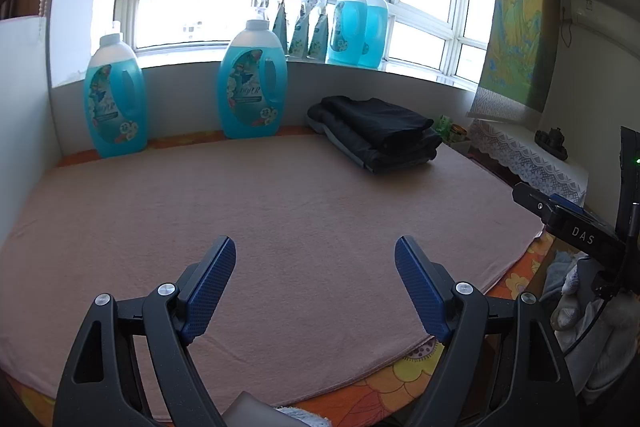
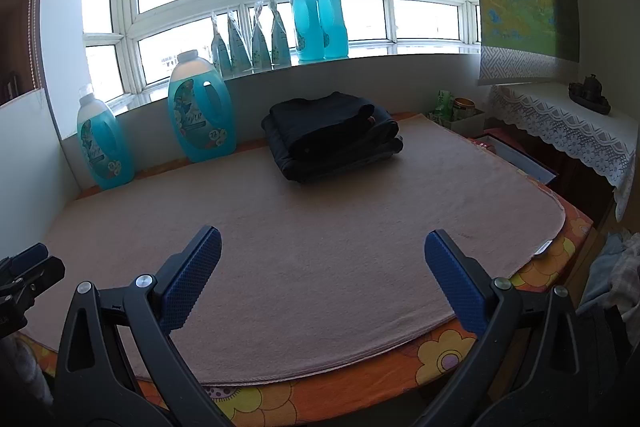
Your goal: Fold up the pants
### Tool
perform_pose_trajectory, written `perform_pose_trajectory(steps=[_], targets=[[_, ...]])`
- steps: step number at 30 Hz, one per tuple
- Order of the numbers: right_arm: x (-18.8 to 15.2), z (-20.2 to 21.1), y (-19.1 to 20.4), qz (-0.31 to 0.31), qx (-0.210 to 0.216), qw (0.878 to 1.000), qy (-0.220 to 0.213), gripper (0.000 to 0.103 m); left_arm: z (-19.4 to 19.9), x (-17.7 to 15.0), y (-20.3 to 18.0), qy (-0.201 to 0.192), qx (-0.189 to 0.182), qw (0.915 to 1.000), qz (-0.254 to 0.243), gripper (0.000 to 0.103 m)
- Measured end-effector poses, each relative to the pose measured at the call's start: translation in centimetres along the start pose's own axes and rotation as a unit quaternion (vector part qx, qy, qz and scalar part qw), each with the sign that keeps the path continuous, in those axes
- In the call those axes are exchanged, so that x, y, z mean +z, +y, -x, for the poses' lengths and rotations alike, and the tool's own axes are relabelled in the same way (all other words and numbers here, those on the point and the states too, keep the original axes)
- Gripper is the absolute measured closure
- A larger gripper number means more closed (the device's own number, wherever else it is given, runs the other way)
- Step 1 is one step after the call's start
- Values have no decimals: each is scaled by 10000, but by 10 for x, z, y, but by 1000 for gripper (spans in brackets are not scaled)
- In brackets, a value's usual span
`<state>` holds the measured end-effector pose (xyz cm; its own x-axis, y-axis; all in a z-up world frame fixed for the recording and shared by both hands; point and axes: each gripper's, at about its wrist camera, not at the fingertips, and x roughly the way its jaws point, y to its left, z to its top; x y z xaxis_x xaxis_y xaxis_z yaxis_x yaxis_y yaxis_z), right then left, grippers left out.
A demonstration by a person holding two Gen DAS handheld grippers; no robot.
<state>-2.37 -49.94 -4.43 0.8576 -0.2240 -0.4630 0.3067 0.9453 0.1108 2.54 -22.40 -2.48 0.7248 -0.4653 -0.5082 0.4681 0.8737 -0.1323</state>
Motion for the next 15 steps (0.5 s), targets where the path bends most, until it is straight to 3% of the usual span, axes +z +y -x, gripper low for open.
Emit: perform_pose_trajectory(steps=[15], targets=[[-7,-7,5,25,60,10000,58,0,0,-1,2,-53,132,9999,-59,21]])
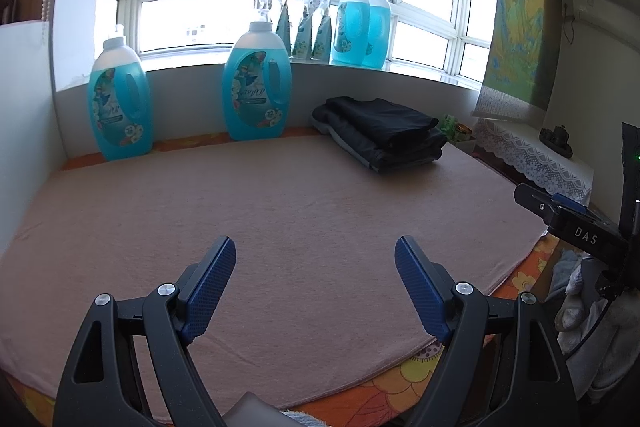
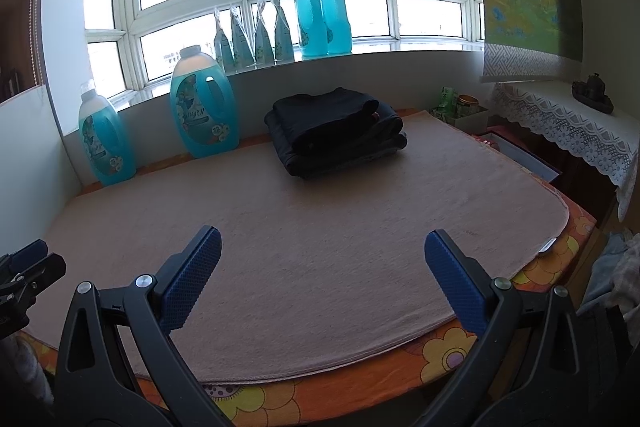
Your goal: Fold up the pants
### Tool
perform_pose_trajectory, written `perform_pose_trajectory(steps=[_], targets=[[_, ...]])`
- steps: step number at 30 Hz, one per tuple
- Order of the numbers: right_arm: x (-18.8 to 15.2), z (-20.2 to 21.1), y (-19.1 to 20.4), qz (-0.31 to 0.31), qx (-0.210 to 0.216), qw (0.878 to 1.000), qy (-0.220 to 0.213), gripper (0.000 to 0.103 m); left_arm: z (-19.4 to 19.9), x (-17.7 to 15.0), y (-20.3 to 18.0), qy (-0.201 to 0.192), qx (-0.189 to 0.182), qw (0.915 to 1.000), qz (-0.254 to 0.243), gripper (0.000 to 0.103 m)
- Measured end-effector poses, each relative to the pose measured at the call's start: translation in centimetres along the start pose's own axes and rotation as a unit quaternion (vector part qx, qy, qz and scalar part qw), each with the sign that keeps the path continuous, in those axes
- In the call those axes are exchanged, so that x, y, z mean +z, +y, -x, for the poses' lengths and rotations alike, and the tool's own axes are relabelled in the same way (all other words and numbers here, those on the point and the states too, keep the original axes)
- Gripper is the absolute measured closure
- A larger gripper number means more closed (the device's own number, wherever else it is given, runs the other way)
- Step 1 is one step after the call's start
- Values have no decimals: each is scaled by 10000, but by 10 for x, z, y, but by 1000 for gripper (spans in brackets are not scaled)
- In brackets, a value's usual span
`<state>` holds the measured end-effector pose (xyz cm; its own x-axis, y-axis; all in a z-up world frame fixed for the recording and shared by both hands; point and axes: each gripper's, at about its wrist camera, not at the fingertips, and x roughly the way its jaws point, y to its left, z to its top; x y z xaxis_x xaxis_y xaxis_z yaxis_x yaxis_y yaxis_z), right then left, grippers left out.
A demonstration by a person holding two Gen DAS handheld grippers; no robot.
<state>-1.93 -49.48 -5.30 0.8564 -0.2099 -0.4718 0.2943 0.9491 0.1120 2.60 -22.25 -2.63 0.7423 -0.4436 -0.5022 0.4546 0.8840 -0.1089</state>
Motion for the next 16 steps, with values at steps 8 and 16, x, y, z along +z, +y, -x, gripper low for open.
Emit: perform_pose_trajectory(steps=[8,16], targets=[[-1,-2,1,0,15,10000,14,0,0,-2,0,-26,54,10000,-67,21],[-4,-5,3,4,22,10000,28,0,-3,-2,1,58,77,9999,-29,21]])
